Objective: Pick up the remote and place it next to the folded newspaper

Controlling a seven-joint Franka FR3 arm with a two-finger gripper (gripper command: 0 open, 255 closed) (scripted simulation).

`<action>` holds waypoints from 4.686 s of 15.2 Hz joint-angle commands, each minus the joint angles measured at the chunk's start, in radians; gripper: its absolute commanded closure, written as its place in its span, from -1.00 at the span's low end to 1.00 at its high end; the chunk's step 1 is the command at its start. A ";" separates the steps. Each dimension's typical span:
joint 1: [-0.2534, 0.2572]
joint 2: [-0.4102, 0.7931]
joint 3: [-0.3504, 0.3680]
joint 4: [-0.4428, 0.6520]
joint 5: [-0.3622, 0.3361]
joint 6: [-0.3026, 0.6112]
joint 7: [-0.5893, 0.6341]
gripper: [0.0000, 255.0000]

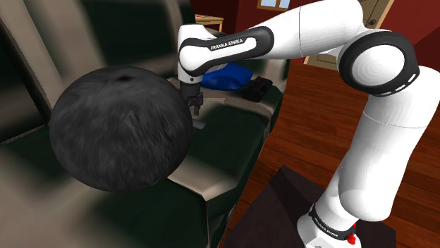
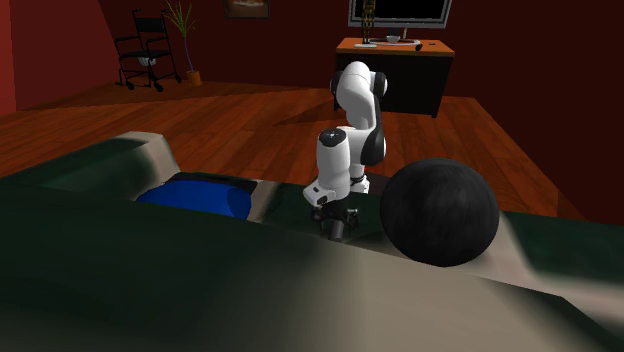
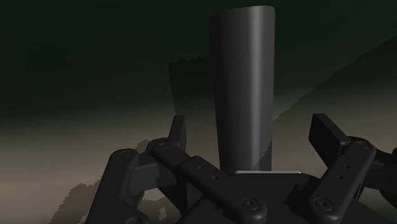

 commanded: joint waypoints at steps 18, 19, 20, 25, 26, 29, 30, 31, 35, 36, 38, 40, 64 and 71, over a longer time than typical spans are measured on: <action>-0.001 -0.008 0.000 0.028 0.000 -0.035 0.001 1.00; -0.001 -0.010 0.000 0.039 0.000 -0.048 0.002 1.00; -0.001 -0.012 0.000 0.049 0.000 -0.061 0.002 1.00; -0.001 -0.019 0.000 0.108 0.000 -0.126 0.006 1.00; -0.001 -0.019 0.000 0.120 0.000 -0.139 0.007 1.00; -0.001 -0.020 0.000 0.160 0.000 -0.179 0.009 1.00; -0.001 -0.020 0.000 0.173 0.000 -0.193 0.010 1.00; -0.001 -0.019 0.000 0.187 -0.001 -0.206 0.011 1.00; -0.001 -0.015 0.000 0.247 -0.002 -0.261 0.014 1.00; -0.001 -0.014 0.000 0.254 -0.002 -0.268 0.015 1.00; -0.027 -0.018 -0.019 0.251 0.000 -0.271 -0.031 1.00; -0.053 -0.017 -0.038 0.253 0.002 -0.275 -0.076 1.00; -0.254 0.108 -0.168 0.311 0.015 -0.228 -0.410 1.00; -0.253 0.111 -0.168 0.220 0.016 -0.136 -0.415 1.00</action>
